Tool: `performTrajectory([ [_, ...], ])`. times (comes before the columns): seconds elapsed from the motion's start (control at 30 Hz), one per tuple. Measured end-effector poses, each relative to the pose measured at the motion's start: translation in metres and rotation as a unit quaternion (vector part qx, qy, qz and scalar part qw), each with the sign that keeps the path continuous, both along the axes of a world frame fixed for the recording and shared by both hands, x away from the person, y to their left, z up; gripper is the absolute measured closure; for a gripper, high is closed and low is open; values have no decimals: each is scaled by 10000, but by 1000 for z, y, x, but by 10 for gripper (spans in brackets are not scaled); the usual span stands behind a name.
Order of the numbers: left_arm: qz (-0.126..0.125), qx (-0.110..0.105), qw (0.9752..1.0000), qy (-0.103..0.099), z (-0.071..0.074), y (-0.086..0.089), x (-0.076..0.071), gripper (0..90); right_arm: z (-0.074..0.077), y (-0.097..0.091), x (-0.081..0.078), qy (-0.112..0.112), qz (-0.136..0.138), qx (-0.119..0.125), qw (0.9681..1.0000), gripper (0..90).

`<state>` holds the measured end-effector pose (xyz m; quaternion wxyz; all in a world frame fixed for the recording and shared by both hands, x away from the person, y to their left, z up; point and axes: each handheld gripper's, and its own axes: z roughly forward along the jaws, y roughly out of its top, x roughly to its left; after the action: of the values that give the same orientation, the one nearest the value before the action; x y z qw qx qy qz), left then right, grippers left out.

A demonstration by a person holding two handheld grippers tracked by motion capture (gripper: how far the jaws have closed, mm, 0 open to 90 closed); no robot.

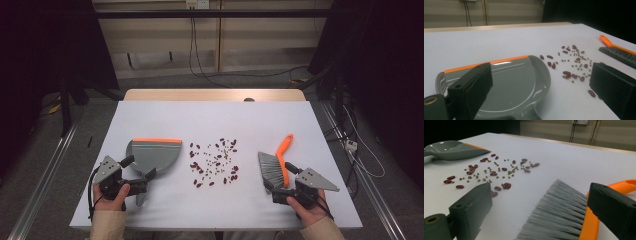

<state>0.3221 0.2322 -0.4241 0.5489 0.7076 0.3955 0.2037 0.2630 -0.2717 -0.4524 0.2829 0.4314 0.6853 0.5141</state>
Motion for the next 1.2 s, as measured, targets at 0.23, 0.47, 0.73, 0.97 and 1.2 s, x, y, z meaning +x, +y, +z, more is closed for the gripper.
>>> performTrajectory([
  [0.23,32,-45,10000,10,1,1,0,47,0,0,2,12,-46,-125,9999,58],
  [0.47,26,-32,10000,2,1,1,1,47,2,-4,7,64,-199,-77,9998,58],
  [0.73,14,-36,10000,-2,0,1,2,47,7,-9,20,259,-397,-184,9987,67],
  [0.97,-12,-31,10000,7,0,0,3,47,11,-16,43,575,-757,-211,9952,68],
  [1.2,-2,-27,10000,23,0,-1,3,47,12,-32,72,986,-1288,-219,9865,144],
])
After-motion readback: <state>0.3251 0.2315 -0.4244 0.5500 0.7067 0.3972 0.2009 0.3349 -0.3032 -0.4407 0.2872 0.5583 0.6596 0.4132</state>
